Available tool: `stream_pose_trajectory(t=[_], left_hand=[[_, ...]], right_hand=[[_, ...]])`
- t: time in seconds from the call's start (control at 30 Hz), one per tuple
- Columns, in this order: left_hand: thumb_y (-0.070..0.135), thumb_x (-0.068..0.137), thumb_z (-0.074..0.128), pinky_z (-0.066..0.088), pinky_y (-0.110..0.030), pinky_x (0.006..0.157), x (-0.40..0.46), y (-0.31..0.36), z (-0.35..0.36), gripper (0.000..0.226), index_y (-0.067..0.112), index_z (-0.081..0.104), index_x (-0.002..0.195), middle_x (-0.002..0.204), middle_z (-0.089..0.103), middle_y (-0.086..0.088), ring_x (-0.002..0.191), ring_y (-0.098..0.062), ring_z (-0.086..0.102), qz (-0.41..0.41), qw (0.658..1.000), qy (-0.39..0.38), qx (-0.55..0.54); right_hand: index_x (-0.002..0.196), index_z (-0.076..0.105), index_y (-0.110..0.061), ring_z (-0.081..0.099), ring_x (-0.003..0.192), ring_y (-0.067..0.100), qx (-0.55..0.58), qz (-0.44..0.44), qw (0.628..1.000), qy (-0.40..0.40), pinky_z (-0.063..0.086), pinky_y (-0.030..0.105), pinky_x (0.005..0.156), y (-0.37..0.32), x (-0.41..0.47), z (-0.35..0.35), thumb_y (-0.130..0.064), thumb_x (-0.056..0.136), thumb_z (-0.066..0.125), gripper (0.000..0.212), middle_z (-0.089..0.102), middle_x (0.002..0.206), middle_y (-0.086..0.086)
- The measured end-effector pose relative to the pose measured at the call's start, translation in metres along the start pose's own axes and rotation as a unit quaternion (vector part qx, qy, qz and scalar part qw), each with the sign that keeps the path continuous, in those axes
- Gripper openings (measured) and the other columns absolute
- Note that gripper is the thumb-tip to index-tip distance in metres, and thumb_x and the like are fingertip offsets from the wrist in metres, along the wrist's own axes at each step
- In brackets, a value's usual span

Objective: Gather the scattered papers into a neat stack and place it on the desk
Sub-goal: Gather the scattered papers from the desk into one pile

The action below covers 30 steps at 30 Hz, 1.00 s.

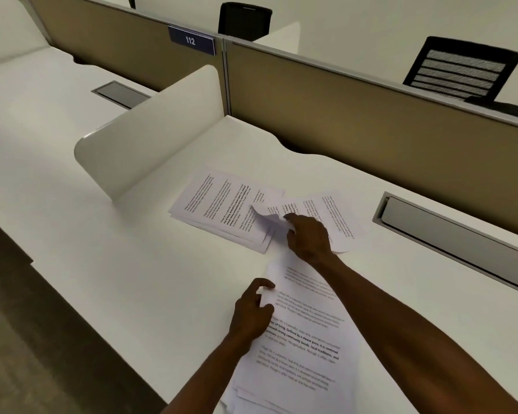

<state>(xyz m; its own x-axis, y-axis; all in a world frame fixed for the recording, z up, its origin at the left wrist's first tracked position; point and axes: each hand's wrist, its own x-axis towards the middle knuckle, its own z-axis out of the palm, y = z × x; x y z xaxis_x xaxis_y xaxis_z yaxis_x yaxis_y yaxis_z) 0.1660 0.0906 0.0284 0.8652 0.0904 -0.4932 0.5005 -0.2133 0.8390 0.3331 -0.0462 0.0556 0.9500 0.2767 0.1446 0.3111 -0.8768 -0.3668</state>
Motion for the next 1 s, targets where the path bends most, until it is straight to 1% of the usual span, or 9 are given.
stream_pose_trajectory(t=[0.1, 0.27, 0.43, 0.53, 0.63, 0.7, 0.83, 0.93, 1.0], left_hand=[[0.007, 0.090, 0.054, 0.064, -0.040, 0.068, 0.002, 0.000, -0.010, 0.031, 0.033, 0.070, 0.093, 0.099, 0.075, -0.004, 0.077, -0.026, 0.075, -0.048, 0.996, -0.008, -0.073], [0.026, 0.088, 0.064, 0.057, -0.026, 0.065, 0.009, -0.002, -0.021, 0.018, 0.020, 0.078, 0.096, 0.101, 0.077, -0.008, 0.082, -0.019, 0.074, -0.076, 0.978, -0.007, -0.194], [0.062, 0.093, 0.046, 0.054, -0.040, 0.092, 0.017, -0.006, -0.029, 0.062, 0.011, 0.069, 0.119, 0.112, 0.074, -0.013, 0.106, -0.031, 0.068, -0.132, 0.931, -0.040, -0.339], [0.073, 0.086, 0.043, 0.057, -0.040, 0.071, 0.019, -0.006, -0.037, 0.077, 0.005, 0.068, 0.112, 0.097, 0.073, -0.017, 0.084, -0.032, 0.070, -0.141, 0.929, -0.066, -0.335], [0.057, 0.088, 0.060, 0.058, -0.037, 0.066, 0.011, -0.006, -0.038, 0.051, 0.011, 0.072, 0.106, 0.098, 0.076, -0.014, 0.079, -0.027, 0.072, -0.128, 0.947, -0.083, -0.282], [0.024, 0.090, 0.069, 0.061, -0.040, 0.073, 0.006, -0.010, -0.035, 0.024, 0.017, 0.066, 0.113, 0.114, 0.072, -0.017, 0.090, -0.029, 0.073, -0.065, 0.975, -0.074, -0.201], [0.001, 0.086, 0.060, 0.063, -0.037, 0.071, -0.009, -0.012, -0.032, 0.046, 0.036, 0.053, 0.116, 0.113, 0.069, -0.007, 0.092, -0.022, 0.071, 0.033, 0.997, -0.014, -0.064], [0.006, 0.086, 0.057, 0.058, -0.018, 0.065, -0.016, -0.016, -0.031, 0.063, 0.045, 0.037, 0.131, 0.117, 0.063, 0.003, 0.097, -0.008, 0.064, 0.083, 0.996, -0.013, 0.003], [0.007, 0.086, 0.058, 0.059, -0.020, 0.075, -0.019, -0.016, -0.028, 0.072, 0.039, 0.028, 0.143, 0.127, 0.058, 0.001, 0.104, -0.010, 0.060, 0.103, 0.994, -0.009, 0.048]], right_hand=[[0.115, 0.070, -0.013, 0.069, 0.100, 0.028, 0.092, -0.010, 0.993, 0.075, 0.053, 0.035, 0.088, -0.008, -0.020, -0.028, -0.010, 0.079, 0.067, 0.037, 0.074, 0.112, 0.007], [0.096, 0.073, -0.018, 0.068, 0.092, 0.012, 0.177, -0.057, 0.973, 0.136, 0.056, 0.034, 0.077, -0.017, -0.112, -0.047, -0.015, 0.080, 0.066, 0.018, 0.075, 0.098, -0.005], [0.090, 0.073, -0.017, 0.058, 0.123, 0.013, 0.185, -0.091, 0.969, 0.133, 0.049, 0.035, 0.094, -0.004, -0.209, -0.025, -0.014, 0.080, 0.060, 0.017, 0.071, 0.109, -0.010], [0.087, 0.072, -0.016, 0.055, 0.129, 0.016, 0.189, -0.088, 0.971, 0.116, 0.042, 0.040, 0.105, 0.004, -0.243, -0.012, -0.020, 0.088, 0.058, 0.015, 0.071, 0.111, -0.009], [0.083, 0.072, -0.015, 0.058, 0.127, 0.023, 0.180, -0.084, 0.977, 0.082, 0.039, 0.039, 0.109, 0.006, -0.263, -0.007, -0.016, 0.087, 0.056, 0.016, 0.072, 0.110, -0.009], [0.088, 0.073, -0.015, 0.055, 0.130, 0.024, 0.175, -0.079, 0.981, 0.014, 0.031, 0.034, 0.117, 0.009, -0.271, -0.009, -0.010, 0.081, 0.063, 0.013, 0.070, 0.113, -0.012], [0.117, 0.060, -0.038, 0.020, 0.146, -0.002, 0.135, -0.061, 0.946, -0.289, 0.007, 0.032, 0.124, 0.017, -0.259, -0.038, -0.034, 0.070, 0.067, 0.048, 0.048, 0.138, -0.024], [0.128, 0.047, -0.052, 0.028, 0.140, -0.002, 0.130, -0.057, 0.884, -0.445, 0.022, 0.026, 0.117, 0.017, -0.215, -0.072, -0.050, 0.066, 0.077, 0.070, 0.042, 0.143, -0.023], [0.129, 0.047, -0.057, 0.039, 0.131, -0.008, 0.137, -0.055, 0.852, -0.503, 0.031, 0.023, 0.112, 0.009, -0.180, -0.087, -0.060, 0.062, 0.081, 0.075, 0.049, 0.137, -0.030]])
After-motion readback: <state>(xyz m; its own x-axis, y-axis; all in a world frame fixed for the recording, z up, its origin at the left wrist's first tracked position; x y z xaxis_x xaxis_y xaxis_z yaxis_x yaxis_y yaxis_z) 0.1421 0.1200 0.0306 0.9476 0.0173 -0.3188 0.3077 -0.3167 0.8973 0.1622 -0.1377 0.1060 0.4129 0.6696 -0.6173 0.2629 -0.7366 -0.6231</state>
